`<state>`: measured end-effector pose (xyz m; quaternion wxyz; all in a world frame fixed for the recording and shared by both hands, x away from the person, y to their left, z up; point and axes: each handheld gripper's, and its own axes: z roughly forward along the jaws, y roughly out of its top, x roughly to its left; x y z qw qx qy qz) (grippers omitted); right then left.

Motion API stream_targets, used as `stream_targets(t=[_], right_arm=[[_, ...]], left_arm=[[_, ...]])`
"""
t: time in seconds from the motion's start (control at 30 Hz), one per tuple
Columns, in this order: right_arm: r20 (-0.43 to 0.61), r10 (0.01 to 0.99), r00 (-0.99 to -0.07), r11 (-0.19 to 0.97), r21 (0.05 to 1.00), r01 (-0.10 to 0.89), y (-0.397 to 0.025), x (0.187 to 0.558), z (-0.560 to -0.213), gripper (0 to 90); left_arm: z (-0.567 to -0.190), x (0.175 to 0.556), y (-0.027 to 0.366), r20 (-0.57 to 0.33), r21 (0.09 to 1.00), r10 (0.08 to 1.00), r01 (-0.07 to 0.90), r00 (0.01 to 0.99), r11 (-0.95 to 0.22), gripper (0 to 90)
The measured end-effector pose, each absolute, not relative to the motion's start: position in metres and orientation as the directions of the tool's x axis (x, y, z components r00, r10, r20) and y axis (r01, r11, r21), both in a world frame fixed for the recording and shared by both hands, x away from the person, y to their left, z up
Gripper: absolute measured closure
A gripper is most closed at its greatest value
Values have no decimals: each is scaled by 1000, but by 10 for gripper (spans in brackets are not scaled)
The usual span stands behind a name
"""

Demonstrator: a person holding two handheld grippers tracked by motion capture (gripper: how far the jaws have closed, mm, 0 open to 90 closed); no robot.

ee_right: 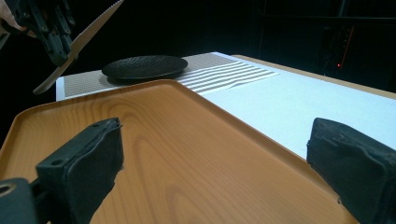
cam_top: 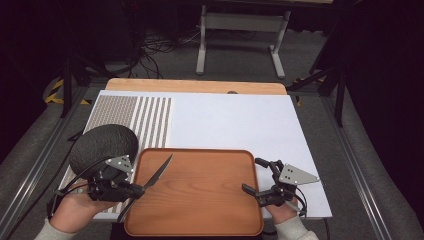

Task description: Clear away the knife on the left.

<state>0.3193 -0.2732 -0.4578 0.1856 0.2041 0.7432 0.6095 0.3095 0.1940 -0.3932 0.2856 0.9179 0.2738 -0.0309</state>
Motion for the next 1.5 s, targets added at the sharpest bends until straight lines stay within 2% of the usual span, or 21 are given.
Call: stream_targets(t=[0.4,0.73,1.5], right_arm=[[-27,527,-849,173,982,77,-273,319,-458,42],[-25,527,-849,170,982,76,-273,319,-458,44],[-22,528,-849,166,983,78,-274,319,-458,44]], left_arm=[[-408,309,177,-234,500,473,522,849,-691,799],[-417,312,162,-217,474,485,526,847,-706,800],[-430,321,154,-205,416,566,595,798,-688,799]])
